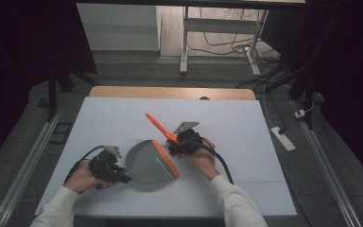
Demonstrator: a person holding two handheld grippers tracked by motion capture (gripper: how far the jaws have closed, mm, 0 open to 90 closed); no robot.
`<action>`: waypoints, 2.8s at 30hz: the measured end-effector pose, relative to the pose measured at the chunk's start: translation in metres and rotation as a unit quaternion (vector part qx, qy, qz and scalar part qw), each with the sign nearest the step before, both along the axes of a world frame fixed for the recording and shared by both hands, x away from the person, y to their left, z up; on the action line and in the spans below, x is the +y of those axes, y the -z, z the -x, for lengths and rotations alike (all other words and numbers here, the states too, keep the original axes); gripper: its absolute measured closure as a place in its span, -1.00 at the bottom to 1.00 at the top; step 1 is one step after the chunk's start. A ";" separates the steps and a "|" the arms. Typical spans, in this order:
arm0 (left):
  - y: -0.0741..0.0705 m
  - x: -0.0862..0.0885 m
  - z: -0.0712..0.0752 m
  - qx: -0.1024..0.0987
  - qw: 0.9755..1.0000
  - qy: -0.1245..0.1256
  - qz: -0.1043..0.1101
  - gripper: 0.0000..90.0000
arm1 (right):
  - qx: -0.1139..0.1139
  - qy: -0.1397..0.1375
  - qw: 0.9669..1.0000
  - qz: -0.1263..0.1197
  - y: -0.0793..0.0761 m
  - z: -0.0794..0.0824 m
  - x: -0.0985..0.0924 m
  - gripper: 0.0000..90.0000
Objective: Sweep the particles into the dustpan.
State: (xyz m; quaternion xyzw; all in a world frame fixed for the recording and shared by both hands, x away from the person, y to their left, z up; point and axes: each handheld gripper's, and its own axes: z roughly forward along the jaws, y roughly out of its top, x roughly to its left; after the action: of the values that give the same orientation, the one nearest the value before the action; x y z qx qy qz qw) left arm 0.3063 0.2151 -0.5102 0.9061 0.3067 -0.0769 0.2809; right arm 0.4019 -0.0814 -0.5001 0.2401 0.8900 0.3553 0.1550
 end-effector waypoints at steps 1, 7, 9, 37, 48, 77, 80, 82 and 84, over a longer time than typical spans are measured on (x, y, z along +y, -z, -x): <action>0.000 0.000 0.000 0.000 1.000 0.000 0.000 0.38 | 0.001 -0.002 1.000 -0.001 0.000 0.001 0.001 0.55; 0.000 0.000 0.000 0.000 1.000 0.000 -0.001 0.39 | 0.009 -0.014 1.000 -0.009 0.000 0.004 0.008 0.55; 0.000 0.000 0.000 0.000 1.000 0.000 -0.001 0.38 | 0.012 -0.020 1.000 -0.010 0.000 0.006 0.011 0.55; 0.000 -0.001 0.001 0.000 1.000 -0.001 -0.002 0.38 | -0.011 0.004 0.999 -0.050 -0.023 0.005 -0.003 0.55; 0.000 -0.001 0.001 -0.001 1.000 -0.003 0.000 0.38 | 0.022 0.006 1.000 -0.017 0.001 0.006 0.003 0.55; 0.000 0.000 0.002 -0.002 1.000 0.001 -0.005 0.39 | -0.011 0.031 0.997 -0.064 -0.029 0.023 -0.034 0.55; 0.000 -0.001 0.002 -0.003 1.000 0.002 -0.005 0.39 | -0.010 0.048 0.997 -0.058 -0.025 0.023 -0.043 0.55; 0.000 -0.001 0.002 -0.002 1.000 0.002 -0.005 0.38 | -0.012 0.062 0.997 -0.048 -0.020 0.023 -0.052 0.55; 0.000 -0.001 0.001 -0.003 1.000 0.002 -0.005 0.39 | -0.007 0.073 0.997 -0.040 -0.014 0.023 -0.058 0.55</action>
State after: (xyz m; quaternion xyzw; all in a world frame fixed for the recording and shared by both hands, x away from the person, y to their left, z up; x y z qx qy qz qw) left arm 0.3049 0.2145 -0.5107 0.9083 0.3048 -0.0736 0.2769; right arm 0.3788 -0.1397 -0.4863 0.3078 0.8542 0.3798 0.1771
